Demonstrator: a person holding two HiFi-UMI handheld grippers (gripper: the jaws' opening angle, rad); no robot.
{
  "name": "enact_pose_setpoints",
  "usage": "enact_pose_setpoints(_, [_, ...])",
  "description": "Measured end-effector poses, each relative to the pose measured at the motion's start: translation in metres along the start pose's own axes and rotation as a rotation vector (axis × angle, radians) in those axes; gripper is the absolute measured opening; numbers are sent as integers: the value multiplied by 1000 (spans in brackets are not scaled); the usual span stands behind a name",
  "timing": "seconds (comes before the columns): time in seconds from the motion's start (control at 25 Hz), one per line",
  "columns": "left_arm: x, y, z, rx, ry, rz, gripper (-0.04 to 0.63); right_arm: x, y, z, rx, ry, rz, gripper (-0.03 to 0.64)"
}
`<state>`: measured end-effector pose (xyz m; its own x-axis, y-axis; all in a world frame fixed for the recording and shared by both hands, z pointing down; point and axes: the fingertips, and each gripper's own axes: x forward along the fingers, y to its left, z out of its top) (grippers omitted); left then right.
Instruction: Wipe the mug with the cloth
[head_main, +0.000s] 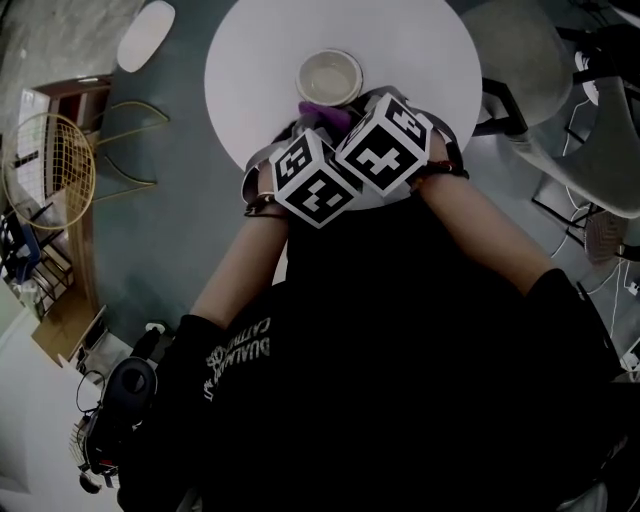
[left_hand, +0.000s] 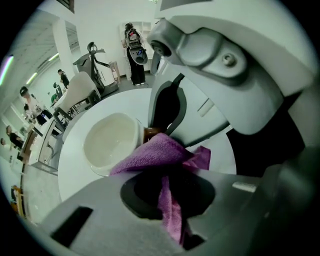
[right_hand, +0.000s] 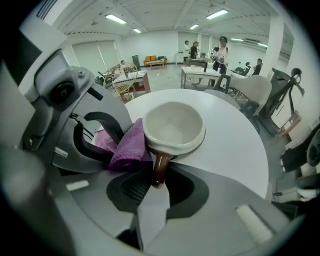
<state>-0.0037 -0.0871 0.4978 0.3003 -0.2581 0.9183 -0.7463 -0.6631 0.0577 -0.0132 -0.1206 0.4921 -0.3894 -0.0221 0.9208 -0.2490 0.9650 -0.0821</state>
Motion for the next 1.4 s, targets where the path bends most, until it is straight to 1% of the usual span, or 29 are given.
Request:
enact_pose_setpoints(0.12, [1, -5, 3, -34, -24, 4, 21, -2, 2, -1, -24, -8, 13, 86])
enact_pose_setpoints(0.24, [0, -6, 5, -64, -65, 13, 23, -2, 3, -4, -27, -23, 39, 84])
enact_pose_setpoints(0.32, [0, -6, 7, -76, -95, 22, 21, -3, 2, -4, -19, -41, 55, 79])
enact_pose_setpoints(0.44, [-1, -9, 11, -79, -118, 24, 21, -5, 2, -6, -3, -59, 81, 69])
enact_pose_setpoints(0.6, [-2, -16, 16, -39, -142, 21, 21, -8, 2, -9, 4, -84, 119, 67])
enact_pose_setpoints(0.76, [-2, -27, 20, 44, -151, 5, 21, -9, 0, -12, 9, -98, 123, 67])
enact_pose_setpoints(0.88, [-6, -40, 27, 114, -169, -31, 21, -9, -1, -14, 33, -98, 147, 69])
enact_pose_setpoints(1.0, [-15, -57, 32, 138, -206, -82, 21, -10, -3, -12, 51, -108, 172, 71])
enact_pose_setpoints(1.12, [-23, -68, 30, 122, -218, -102, 21, -11, -2, -11, 64, -122, 189, 74])
enact_pose_setpoints(1.24, [-32, -69, 24, 91, -206, -86, 23, -11, 4, -8, 71, -142, 218, 74])
enact_pose_setpoints(1.32, [-39, -62, 17, 39, -194, -49, 23, -12, 5, -7, 83, -150, 231, 75])
enact_pose_setpoints(1.4, [-50, -50, 10, -39, -203, -3, 23, -11, 2, -10, 91, -144, 212, 76])
